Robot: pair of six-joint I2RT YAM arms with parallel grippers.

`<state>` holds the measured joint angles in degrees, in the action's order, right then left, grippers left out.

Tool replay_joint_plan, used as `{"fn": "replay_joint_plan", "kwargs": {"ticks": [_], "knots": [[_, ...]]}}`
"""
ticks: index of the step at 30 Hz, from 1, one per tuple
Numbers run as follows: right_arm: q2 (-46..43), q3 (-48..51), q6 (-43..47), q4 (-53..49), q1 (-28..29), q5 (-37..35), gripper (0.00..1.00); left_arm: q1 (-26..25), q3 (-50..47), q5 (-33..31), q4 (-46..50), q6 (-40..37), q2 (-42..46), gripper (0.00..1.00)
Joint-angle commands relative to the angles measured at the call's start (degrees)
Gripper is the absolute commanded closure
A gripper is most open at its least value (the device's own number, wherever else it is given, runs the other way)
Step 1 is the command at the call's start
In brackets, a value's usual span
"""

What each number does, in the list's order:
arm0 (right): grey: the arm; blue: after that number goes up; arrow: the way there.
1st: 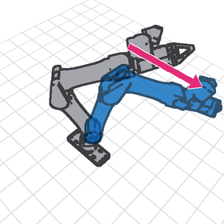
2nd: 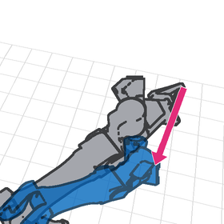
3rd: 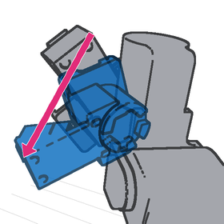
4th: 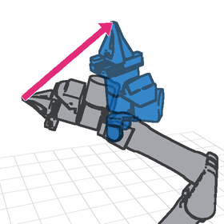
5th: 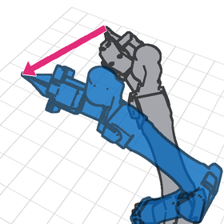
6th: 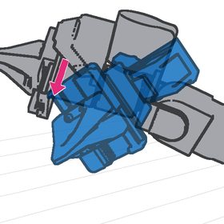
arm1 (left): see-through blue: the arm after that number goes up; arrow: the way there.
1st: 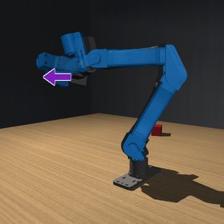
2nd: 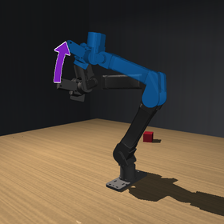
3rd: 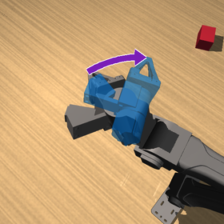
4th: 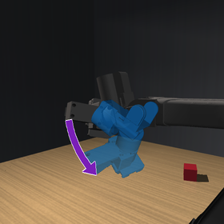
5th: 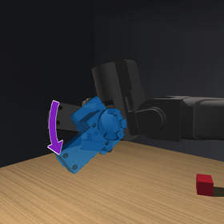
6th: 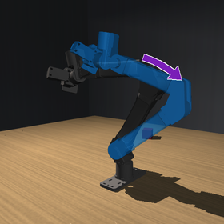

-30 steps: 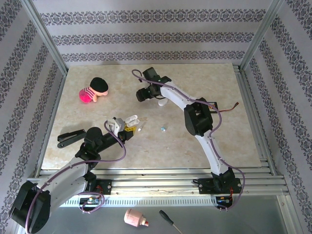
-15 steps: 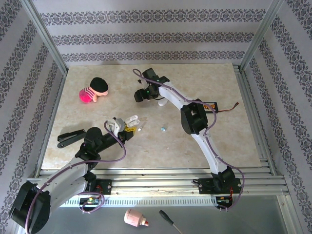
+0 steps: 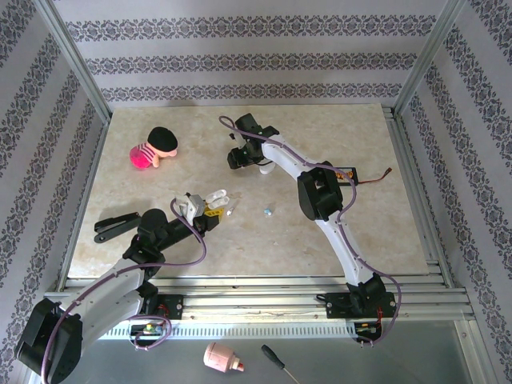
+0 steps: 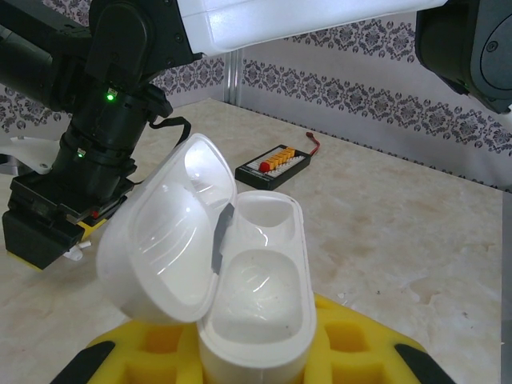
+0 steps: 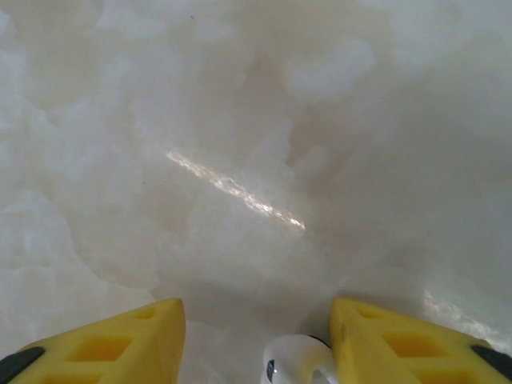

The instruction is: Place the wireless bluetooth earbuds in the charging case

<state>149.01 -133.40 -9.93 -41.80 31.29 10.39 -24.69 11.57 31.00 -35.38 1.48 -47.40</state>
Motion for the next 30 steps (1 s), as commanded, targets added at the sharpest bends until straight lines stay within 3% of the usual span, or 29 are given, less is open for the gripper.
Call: {"fn": "replay_joint_plan", "kwargs": {"ticks": [1, 5, 10, 17, 30], "knots": [[-2.36, 1.34, 0.61, -5.72, 0.48, -3.41, 0.54, -0.37, -0.13, 0.39, -1.8, -0.33, 1.01, 0.93], [-3.05, 1.89, 0.33, -6.89, 0.7, -4.48, 0.57, -0.41, -0.07, 0.36, -1.8, -0.29, 0.91, 0.93], [-4.55, 4.57, -1.86, -5.86, 0.44, -4.42, 0.68, -0.4, -0.11, 0.43, -1.95, -0.39, 0.7, 0.93], [-6.97, 8.57, -3.9, -3.26, 0.26, -3.7, 0.73, -0.36, -0.32, 0.59, -2.71, -0.77, -0.19, 0.93], [-22.9, 36.53, -6.86, 10.0, 0.4, -3.43, 0.72, -0.36, -0.59, 1.68, -4.53, -3.39, -1.99, 0.93]]}}
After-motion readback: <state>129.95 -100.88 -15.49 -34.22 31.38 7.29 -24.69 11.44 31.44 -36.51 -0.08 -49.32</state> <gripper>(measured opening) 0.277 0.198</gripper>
